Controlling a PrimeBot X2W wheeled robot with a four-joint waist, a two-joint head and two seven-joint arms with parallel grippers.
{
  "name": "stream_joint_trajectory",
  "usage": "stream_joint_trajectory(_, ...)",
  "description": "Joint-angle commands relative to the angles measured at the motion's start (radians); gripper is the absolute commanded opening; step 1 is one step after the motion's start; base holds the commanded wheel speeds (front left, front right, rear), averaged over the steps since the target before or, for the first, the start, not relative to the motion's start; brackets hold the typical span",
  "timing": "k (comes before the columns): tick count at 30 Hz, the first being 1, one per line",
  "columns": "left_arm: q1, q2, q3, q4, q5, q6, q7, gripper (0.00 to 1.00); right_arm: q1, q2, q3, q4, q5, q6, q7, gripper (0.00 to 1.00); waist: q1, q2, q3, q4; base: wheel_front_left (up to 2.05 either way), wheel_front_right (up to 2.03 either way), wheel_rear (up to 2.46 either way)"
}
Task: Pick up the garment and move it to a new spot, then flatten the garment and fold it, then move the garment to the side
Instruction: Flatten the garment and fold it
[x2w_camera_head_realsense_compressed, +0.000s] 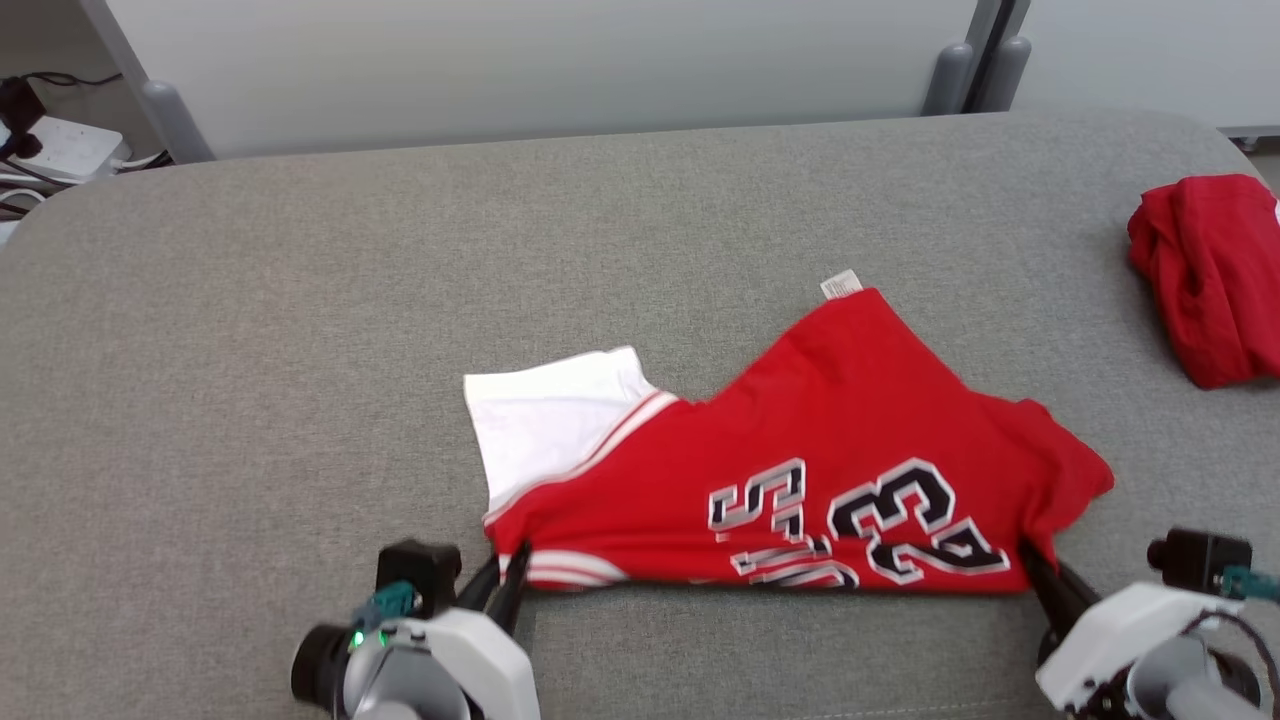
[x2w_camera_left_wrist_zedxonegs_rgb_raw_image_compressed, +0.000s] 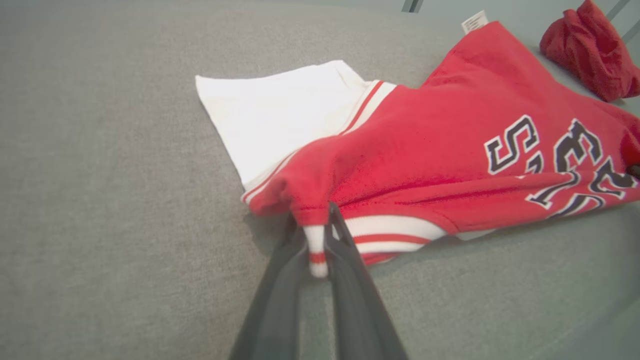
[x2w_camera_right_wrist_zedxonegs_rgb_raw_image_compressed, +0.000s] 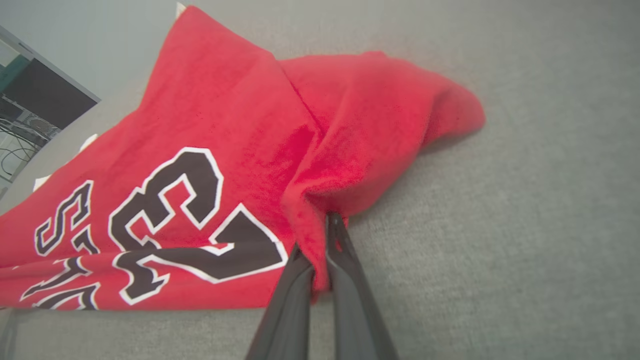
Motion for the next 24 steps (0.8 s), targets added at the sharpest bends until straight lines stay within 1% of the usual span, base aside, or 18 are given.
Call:
stream_joint_trajectory(1, -0.01, 0.033, 0.038, -0.033, -0.012, 0.017, 0.002, 0.0, 0.025, -0.03, -0.004, -0.009, 0.007, 0.003, -0.002, 0.0, 0.0, 0.0, 0.004, -0.004, 0.0, 0.0, 0.0)
stream_joint_trajectory(6, 0.07, 0.056, 0.027, -0.094, -0.026, 0.043, 0.038, 0.0, 0.105, -0.031, -0.024, -0.015, -0.003, 0.003, 0.018, 0.0, 0.0, 0.0, 0.003, -0.004, 0.0, 0.0, 0.0)
stream_joint_trajectory(11, 0.101, 0.069, 0.011, -0.119, -0.022, 0.065, 0.071, 0.0, 0.132, -0.021, -0.04, -0.037, -0.029, 0.003, 0.059, 0.0, 0.0, 0.0, -0.012, 0.004, 0.0, 0.0, 0.0)
stream_joint_trajectory(14, 0.108, 0.077, -0.004, -0.121, -0.008, 0.08, 0.088, 0.0, 0.148, -0.018, -0.032, -0.094, -0.039, 0.003, 0.104, 0.0, 0.0, 0.0, -0.021, 0.008, 0.0, 0.0, 0.0)
stream_joint_trajectory(17, 0.113, 0.079, -0.008, -0.126, 0.001, 0.095, 0.086, 0.0, 0.166, -0.021, -0.009, -0.19, -0.056, 0.003, 0.131, 0.0, 0.0, 0.0, -0.028, 0.01, 0.0, 0.0, 0.0)
stream_joint_trajectory(21, 0.121, 0.08, -0.012, -0.129, -0.004, 0.096, 0.091, 0.0, 0.206, -0.035, 0.042, -0.321, -0.059, 0.003, 0.206, 0.0, 0.0, 0.0, -0.037, 0.012, 0.0, 0.0, 0.0)
stream_joint_trajectory(24, 0.124, 0.082, -0.012, -0.129, -0.004, 0.1, 0.086, 0.0, 0.234, -0.051, 0.061, -0.392, -0.051, 0.003, 0.248, 0.0, 0.0, 0.0, -0.041, 0.012, 0.0, 0.0, 0.0)
